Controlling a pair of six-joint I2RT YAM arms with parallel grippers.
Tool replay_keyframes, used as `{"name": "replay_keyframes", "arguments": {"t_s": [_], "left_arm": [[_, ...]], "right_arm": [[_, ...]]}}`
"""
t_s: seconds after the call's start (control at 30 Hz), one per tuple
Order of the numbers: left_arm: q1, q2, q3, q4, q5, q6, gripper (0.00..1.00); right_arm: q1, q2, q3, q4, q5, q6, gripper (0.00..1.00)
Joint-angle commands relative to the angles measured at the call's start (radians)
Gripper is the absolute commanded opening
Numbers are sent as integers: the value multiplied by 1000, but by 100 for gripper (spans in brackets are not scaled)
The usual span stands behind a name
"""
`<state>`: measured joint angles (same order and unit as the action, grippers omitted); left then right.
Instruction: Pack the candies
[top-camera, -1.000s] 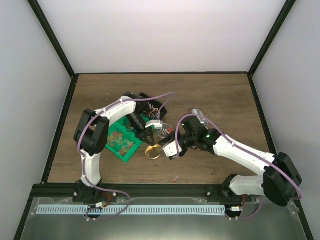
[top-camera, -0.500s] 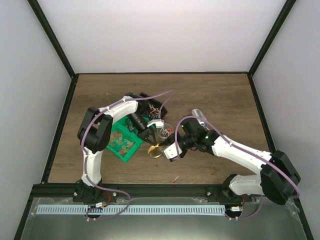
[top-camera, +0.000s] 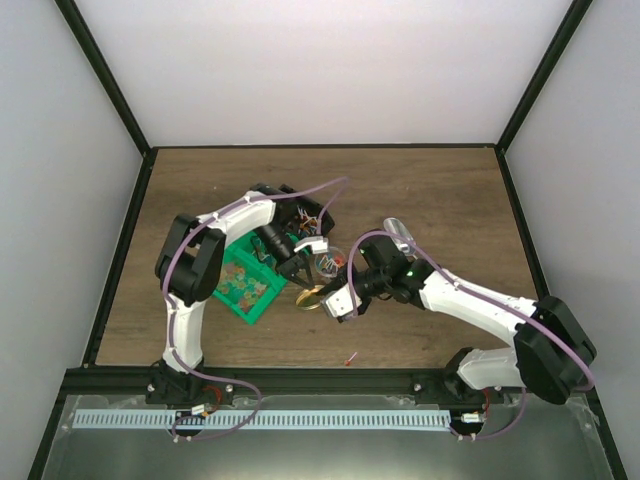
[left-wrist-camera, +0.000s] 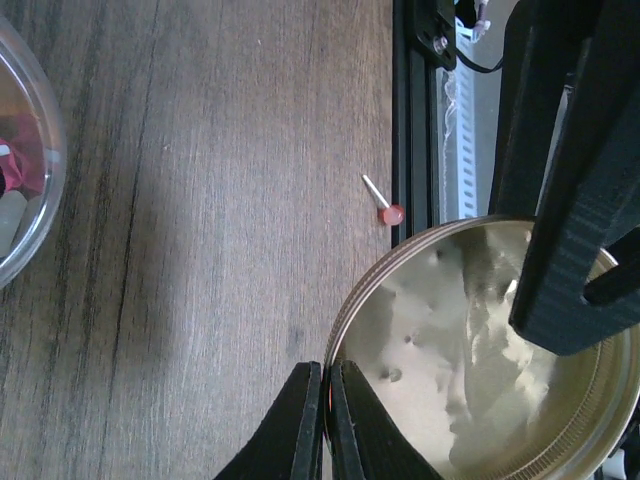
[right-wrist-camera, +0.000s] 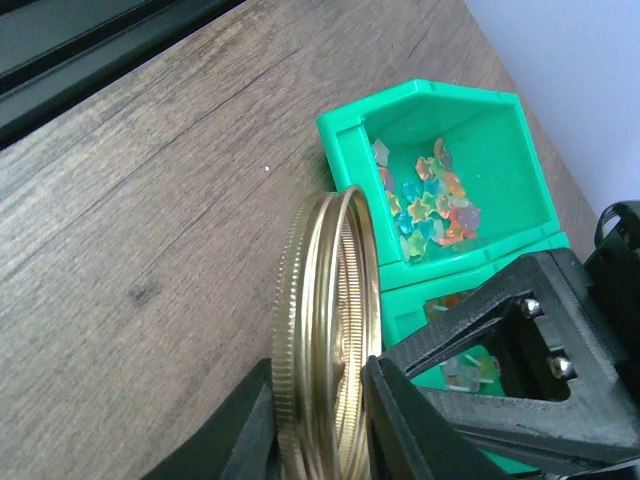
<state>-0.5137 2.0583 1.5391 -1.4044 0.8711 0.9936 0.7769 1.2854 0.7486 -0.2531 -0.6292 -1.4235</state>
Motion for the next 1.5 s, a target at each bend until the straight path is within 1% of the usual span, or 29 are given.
{"name": "replay_keyframes", "arguments": {"t_s": [0.0, 0.13, 0.27, 0.3, 0.37, 0.47, 0.5, 0.57, 0.63, 0.67, 0.73, 0.8, 0.83, 0.9, 1.0, 1.07, 1.13, 1.2, 1.27, 1.3, 1.37, 1.47], "left_arm": [[16, 2, 23, 4, 49, -2, 6], [27, -8, 21, 32, 48, -23, 9], [51, -27, 32, 70, 50, -69, 21], [63, -33, 37, 83, 54, -84, 27], [94, -45, 59, 110, 63, -120, 45], [174, -75, 107, 172, 66, -190, 62], [209, -97, 118, 215, 59, -238, 69], [282, -164, 114, 378, 31, -368, 80], [350, -251, 86, 618, -32, -519, 96], [382, -297, 67, 722, -70, -593, 100], [431, -374, 41, 863, -152, -679, 100], [437, -425, 22, 942, -239, -719, 100], [437, -444, 13, 960, -254, -715, 100], [437, -482, -21, 981, -228, -680, 100], [421, -541, -95, 945, -101, -544, 100], [382, -572, -124, 924, -98, -500, 100], [331, -621, -184, 936, -105, -436, 100], [251, -695, -283, 990, -166, -363, 100], [183, -773, -395, 1096, -201, -303, 100], [154, -806, -449, 1139, -203, -271, 100], [85, -851, -527, 1234, -260, -242, 100], [29, -850, -551, 1299, -315, -270, 100]], "right_arm": [[13, 12, 10, 19, -25, 8, 21], [13, 18, 19, 11, -20, 25, 12], [14, 22, 31, 1, -13, 69, 5], [13, 22, 34, 0, -11, 89, 3], [13, 22, 42, 2, -6, 136, 2], [7, 21, 69, 18, 6, 240, 1], [-1, 23, 85, 21, -3, 282, 1], [-29, 31, 127, 19, -36, 388, 1], [-67, 46, 190, 18, -77, 524, 1], [-89, 54, 220, 21, -100, 594, 1], [-143, 67, 268, 36, -158, 767, 1], [-197, 75, 301, 61, -225, 930, 1], [-223, 78, 308, 80, -257, 1038, 1], [-276, 81, 313, 139, -331, 1198, 1], [-362, 105, 297, 273, -495, 1464, 1], [-405, 130, 279, 383, -589, 1623, 1], [-437, 159, 257, 497, -658, 1775, 2], [-463, 184, 223, 642, -709, 1932, 2], [-481, 210, 195, 780, -746, 2067, 2], [-485, 225, 188, 822, -761, 2118, 3], [-486, 253, 184, 871, -781, 2187, 3], [-486, 291, 185, 899, -801, 2237, 3]]}}
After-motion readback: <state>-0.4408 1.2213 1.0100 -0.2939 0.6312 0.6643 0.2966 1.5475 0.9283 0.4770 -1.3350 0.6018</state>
